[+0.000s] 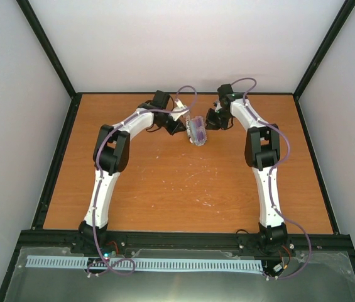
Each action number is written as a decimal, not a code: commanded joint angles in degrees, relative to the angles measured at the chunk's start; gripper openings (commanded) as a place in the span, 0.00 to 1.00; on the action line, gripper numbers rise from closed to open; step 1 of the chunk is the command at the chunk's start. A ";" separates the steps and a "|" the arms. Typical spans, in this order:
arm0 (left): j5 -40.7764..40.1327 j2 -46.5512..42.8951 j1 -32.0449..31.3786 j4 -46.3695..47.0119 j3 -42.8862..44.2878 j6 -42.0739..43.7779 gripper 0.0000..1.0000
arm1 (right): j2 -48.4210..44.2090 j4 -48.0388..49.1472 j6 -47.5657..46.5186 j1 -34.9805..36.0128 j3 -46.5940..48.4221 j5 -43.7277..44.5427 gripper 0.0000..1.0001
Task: Organize the sunglasses
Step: Adjust the sunglasses in the sunglasses case.
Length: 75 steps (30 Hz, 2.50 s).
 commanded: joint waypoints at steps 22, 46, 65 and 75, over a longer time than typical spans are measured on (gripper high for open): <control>-0.38 0.74 -1.44 -0.97 3.77 0.18 0.04 | -6.54 2.38 -0.53 0.60 -4.61 -1.32 0.04; -0.43 0.79 -1.48 -0.80 3.71 0.57 0.03 | -3.32 0.55 -0.86 2.65 -2.95 -3.07 0.03; -0.43 0.43 -1.43 -0.34 3.15 0.57 0.03 | -3.37 -0.10 -2.28 3.42 -8.29 -0.38 0.03; -0.19 0.50 -1.47 -0.08 3.16 0.50 0.03 | -3.32 0.24 -2.43 4.22 -9.16 -1.43 0.03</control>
